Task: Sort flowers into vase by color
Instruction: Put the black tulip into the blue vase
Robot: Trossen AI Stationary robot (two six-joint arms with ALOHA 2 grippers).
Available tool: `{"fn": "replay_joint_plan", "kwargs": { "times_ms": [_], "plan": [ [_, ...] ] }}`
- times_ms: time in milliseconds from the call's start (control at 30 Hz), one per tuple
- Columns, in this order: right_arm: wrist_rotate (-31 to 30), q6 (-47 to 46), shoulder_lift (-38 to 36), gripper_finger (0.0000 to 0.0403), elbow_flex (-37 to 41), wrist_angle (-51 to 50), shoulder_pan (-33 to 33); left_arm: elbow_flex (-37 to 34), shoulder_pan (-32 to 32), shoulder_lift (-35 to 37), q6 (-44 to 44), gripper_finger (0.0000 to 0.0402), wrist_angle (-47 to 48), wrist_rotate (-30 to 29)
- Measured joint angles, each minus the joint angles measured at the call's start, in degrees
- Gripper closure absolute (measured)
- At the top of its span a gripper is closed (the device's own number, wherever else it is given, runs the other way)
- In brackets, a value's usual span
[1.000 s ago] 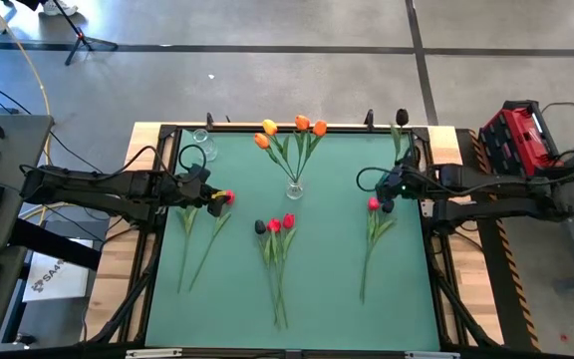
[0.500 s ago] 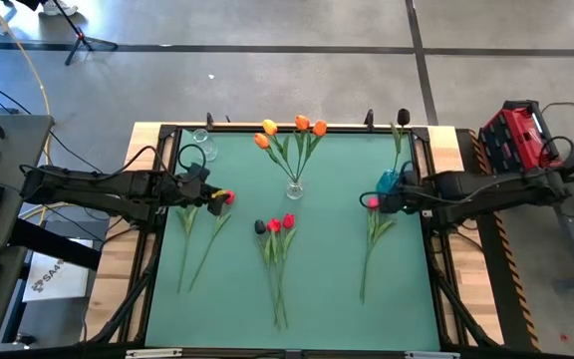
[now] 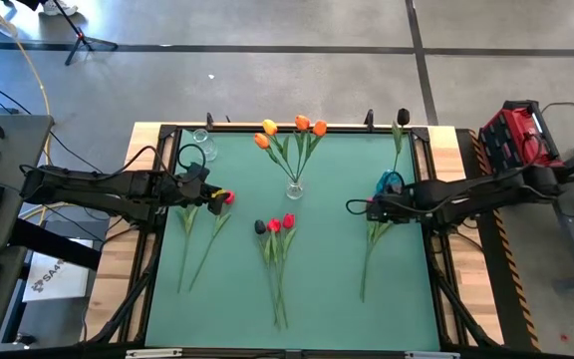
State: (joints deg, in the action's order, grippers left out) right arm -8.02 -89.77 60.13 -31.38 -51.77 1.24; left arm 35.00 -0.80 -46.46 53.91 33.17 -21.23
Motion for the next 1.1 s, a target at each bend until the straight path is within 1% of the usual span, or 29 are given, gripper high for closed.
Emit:
{"fn": "replay_joint_plan", "kwargs": {
  "times_ms": [133,233,367,567,633,700,867,933,1033,1100],
  "plan": [
    [0.15,-0.13,0.62,0.0274,3.07,0.3,-1.34,0.0,0.0,0.0,-0.02,0.0214,0.06,-0.26],
    [0.46,-0.2,0.6,0.0274,4.03,4.2,-1.36,0.0,0.02,0.0,-0.65,0.0214,0.06,-0.31],
    [-0.97,-0.77,0.66,0.0274,5.44,6.74,-2.17,0.0,0.02,0.0,-1.84,0.0214,0.06,-0.44],
    [-2.54,-1.11,0.66,0.0278,8.02,7.04,-3.38,0.0,0.02,0.0,-3.51,0.0214,0.03,-1.52],
    [-2.67,0.12,0.57,0.0289,8.63,7.56,-3.5,0.0,0.04,0.0,-3.54,0.0214,0.06,-2.0],
    [-2.48,0.98,0.57,0.0311,8.9,7.48,-3.5,0.0,0.07,0.0,-3.54,0.0214,0.04,-2.05],
    [-0.95,4.22,0.69,0.0387,8.09,7.85,-3.42,0.0,0.07,0.0,-3.17,0.0214,0.03,-1.99],
    [-0.46,5.75,0.68,0.0395,6.91,8.28,-3.21,0.0,0.07,0.0,-3.07,0.0214,0.02,-1.97],
    [-2.24,6.09,0.62,0.0389,4.75,8.5,-3.17,0.0,0.07,0.0,-2.96,0.0214,0.02,-1.54],
    [-3.66,6.48,0.62,0.0395,3.11,8.19,-3.17,0.0,0.07,0.0,-2.56,0.0214,0.03,-0.39]
  ]
}}
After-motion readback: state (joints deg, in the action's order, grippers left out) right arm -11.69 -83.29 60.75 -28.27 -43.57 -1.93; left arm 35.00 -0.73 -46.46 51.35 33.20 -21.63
